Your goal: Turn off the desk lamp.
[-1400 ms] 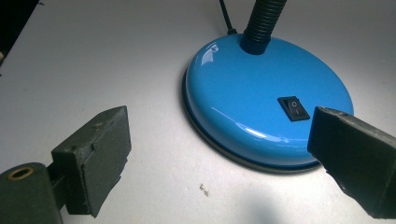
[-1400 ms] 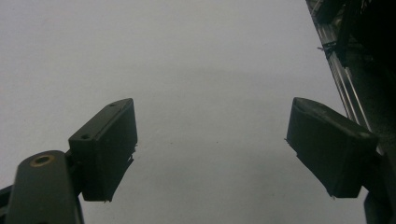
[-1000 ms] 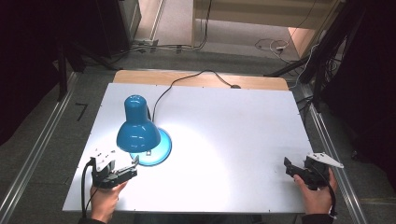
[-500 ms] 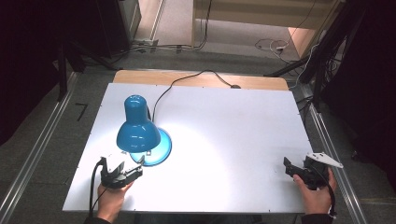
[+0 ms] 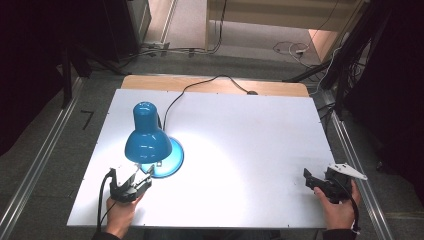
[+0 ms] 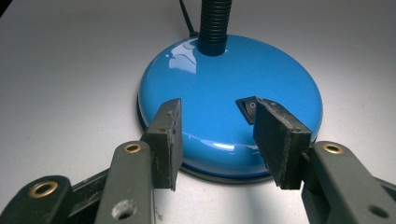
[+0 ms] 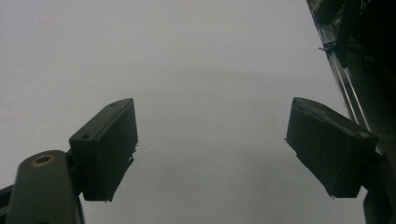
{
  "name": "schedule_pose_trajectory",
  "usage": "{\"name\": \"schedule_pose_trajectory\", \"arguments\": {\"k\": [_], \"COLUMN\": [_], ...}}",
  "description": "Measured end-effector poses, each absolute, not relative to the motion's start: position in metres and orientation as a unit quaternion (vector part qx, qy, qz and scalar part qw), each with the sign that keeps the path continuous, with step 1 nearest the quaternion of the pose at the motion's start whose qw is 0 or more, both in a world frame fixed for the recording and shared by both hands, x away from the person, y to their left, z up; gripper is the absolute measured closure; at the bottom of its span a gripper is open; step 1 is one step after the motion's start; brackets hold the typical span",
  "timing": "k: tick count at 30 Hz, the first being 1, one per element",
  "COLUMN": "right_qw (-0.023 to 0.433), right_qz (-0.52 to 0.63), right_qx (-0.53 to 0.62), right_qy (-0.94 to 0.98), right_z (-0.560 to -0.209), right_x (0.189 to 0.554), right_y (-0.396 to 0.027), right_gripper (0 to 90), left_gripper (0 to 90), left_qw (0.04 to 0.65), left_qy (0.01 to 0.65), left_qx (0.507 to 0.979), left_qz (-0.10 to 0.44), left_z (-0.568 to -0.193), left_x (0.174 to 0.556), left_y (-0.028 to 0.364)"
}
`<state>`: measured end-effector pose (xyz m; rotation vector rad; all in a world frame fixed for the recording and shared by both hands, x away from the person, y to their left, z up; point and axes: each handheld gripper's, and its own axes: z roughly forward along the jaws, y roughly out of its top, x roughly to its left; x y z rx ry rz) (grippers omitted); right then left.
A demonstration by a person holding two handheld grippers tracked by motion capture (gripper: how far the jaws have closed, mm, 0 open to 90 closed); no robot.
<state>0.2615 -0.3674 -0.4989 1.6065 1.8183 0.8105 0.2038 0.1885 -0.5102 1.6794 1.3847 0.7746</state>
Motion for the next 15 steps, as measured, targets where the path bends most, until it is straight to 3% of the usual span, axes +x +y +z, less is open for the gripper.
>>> {"name": "schedule_pose_trajectory", "arguments": {"k": [15], "right_qw": [0.286], "right_qz": [0.303], "right_qx": [0.601], "right_qy": [0.682], "right_z": [-0.4993], "right_x": [0.2617], "right_y": [-0.3674], "right_gripper": [15.2], "left_gripper": [65.8], "left_qw": [0.413], "left_qy": [0.542], "left_qx": [0.669], "left_qz": [0.295], "left_z": [-0.5100], "left_x": [0.2073], "left_y": [0.1791]}}
